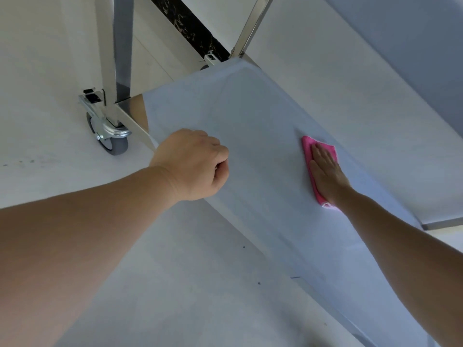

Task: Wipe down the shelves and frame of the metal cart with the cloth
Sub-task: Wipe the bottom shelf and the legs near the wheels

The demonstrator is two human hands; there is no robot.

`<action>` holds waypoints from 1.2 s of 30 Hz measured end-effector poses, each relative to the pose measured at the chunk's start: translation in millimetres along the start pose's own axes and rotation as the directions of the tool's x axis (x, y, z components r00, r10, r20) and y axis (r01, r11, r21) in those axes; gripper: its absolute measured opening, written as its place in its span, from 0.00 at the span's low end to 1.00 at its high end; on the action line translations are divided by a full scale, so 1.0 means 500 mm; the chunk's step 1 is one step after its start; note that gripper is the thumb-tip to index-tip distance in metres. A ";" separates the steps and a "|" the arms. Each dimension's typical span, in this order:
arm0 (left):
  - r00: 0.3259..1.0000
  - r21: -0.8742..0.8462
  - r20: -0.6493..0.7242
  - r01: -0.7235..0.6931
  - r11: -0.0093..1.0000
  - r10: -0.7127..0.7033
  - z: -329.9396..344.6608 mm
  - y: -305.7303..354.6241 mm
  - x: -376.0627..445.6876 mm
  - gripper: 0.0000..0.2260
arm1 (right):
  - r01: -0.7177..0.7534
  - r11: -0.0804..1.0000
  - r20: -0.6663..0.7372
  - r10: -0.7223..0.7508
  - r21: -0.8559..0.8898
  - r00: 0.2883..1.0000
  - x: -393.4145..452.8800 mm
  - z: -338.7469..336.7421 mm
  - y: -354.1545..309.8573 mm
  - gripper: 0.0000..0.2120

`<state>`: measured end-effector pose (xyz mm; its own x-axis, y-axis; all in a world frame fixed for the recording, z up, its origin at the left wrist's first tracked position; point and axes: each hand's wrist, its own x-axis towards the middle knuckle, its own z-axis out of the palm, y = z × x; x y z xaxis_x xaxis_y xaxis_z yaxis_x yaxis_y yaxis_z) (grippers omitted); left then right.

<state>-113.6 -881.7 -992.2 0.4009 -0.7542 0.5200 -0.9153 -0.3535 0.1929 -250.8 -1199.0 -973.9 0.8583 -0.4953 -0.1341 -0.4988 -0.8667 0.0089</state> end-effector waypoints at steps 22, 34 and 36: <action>0.989 -0.235 0.148 0.016 0.972 0.020 -0.026 -0.036 0.025 0.14 | 0.350 0.935 0.143 -0.339 -0.060 0.930 -0.236 -0.004 -0.270 0.25; 0.983 -0.104 0.165 -0.060 0.993 0.077 -0.036 -0.127 0.019 0.24 | 0.529 0.848 0.088 -0.526 -0.016 0.846 -0.129 -0.017 -0.262 0.25; 0.982 -0.100 0.179 -0.037 0.994 0.055 -0.035 -0.129 0.018 0.26 | 0.467 0.884 0.050 -0.467 0.005 0.883 -0.086 -0.020 -0.239 0.24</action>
<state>-51.7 -856.3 -985.3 0.3506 -0.8591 0.3727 -0.9288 -0.2680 0.2559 -226.9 -1074.9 -959.2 0.9846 -0.0295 -0.1724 -0.0403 -0.9974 -0.0597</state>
